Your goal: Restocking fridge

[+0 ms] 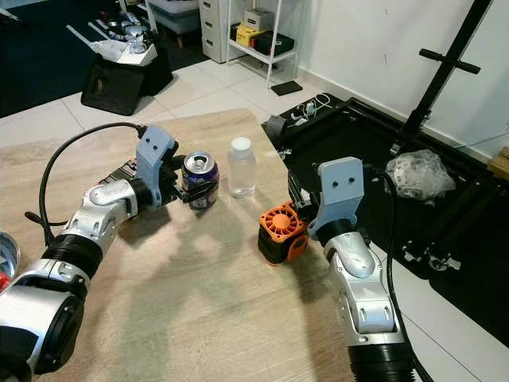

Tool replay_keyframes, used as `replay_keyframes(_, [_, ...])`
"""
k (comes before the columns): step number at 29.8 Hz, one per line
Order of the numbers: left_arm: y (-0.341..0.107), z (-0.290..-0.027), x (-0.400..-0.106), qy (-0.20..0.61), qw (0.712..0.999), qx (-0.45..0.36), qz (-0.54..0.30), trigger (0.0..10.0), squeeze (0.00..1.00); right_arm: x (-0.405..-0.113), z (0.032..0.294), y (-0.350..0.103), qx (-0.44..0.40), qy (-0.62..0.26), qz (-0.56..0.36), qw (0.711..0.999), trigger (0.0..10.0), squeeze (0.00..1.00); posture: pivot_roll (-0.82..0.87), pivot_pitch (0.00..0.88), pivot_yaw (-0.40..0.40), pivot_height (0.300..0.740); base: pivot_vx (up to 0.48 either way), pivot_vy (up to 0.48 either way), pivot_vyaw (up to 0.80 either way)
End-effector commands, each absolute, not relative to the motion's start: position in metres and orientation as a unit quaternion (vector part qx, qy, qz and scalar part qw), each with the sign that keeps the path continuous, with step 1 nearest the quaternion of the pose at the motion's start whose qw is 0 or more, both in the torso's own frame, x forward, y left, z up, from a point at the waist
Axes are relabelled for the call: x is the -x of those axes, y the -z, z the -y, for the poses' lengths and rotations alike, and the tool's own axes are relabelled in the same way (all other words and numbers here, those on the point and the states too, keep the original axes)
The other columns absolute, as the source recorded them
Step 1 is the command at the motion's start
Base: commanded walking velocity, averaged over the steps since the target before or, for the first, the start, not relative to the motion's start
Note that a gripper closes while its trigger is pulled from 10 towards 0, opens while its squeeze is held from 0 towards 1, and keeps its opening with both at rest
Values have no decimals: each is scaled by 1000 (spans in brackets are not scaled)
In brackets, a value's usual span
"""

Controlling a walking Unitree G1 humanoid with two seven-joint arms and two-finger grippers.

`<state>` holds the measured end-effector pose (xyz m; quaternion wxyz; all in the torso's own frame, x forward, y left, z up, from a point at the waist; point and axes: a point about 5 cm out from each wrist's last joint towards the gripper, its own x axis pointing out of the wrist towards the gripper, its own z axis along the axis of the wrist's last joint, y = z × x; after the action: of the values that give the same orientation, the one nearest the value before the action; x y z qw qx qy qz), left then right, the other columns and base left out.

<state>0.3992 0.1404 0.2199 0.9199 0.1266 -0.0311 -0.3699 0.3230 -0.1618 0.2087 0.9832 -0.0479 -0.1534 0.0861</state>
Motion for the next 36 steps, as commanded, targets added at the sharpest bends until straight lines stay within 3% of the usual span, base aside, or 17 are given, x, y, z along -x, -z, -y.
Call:
replay_keyframes(1, [-219,-141,-400,366,921,-133,30,8471,0,-322,161,-207,48,-84,148,984,10000,0,-176,196,-4,740,0,0,0])
replay_keyframes(2, [-219,-141,-400,366,921,-133,30,8471,0,-322,161,-207,48,-84,148,984,10000,0,-176,196,-4,740,0,0,0])
replay_keyframes(3, [-220,-142,-401,361,922,-133,31,6392,0,-322,161,-207,48,-84,148,984,10000,0,-175,196,-4,740,0,0,0])
replay_keyframes(4, [-220,-142,-401,361,922,-133,31,6392,0,-322,161,-207,48,-84,148,984,10000,0,-175,196,-4,740,0,0,0])
replay_keyframes(5, [-221,-144,-401,355,925,-134,33,1451,0,-322,160,-207,47,-85,148,984,10000,0,-173,197,-2,740,0,0,0])
replay_keyframes(6, [-222,-145,-402,350,926,-134,34,1451,0,-323,159,-207,46,-85,148,984,10000,0,-173,197,-2,740,0,0,0])
replay_keyframes(7, [-222,-146,-402,350,927,-133,32,0,0,-323,159,-207,45,-85,149,984,10000,0,-171,196,-3,740,0,0,0])
replay_keyframes(15, [-224,-146,-401,359,924,-126,37,0,0,-323,158,-207,44,-85,150,984,10000,0,-164,196,0,740,0,0,0])
replay_keyframes(16, [-226,-146,-402,359,924,-124,42,10000,0,-323,158,-207,43,-85,150,984,10000,0,-160,195,2,740,0,0,0])
replay_keyframes(21, [-246,-146,-401,347,927,-113,88,10000,0,-323,157,-206,40,-83,150,984,10000,0,-150,193,11,740,0,0,0])
replay_keyframes(26, [-284,-154,-394,276,934,-153,167,10000,0,-322,156,-205,37,-79,151,985,10000,0,-127,185,26,740,0,0,0])
replay_keyframes(32, [-295,-161,-380,233,949,-137,164,10000,0,-321,157,-204,38,-78,152,985,10000,0,-115,179,34,740,0,0,0])
replay_keyframes(36, [-301,-153,-354,201,955,-134,170,10000,0,-316,151,-209,44,-87,161,982,10000,0,-82,162,31,740,0,0,0])
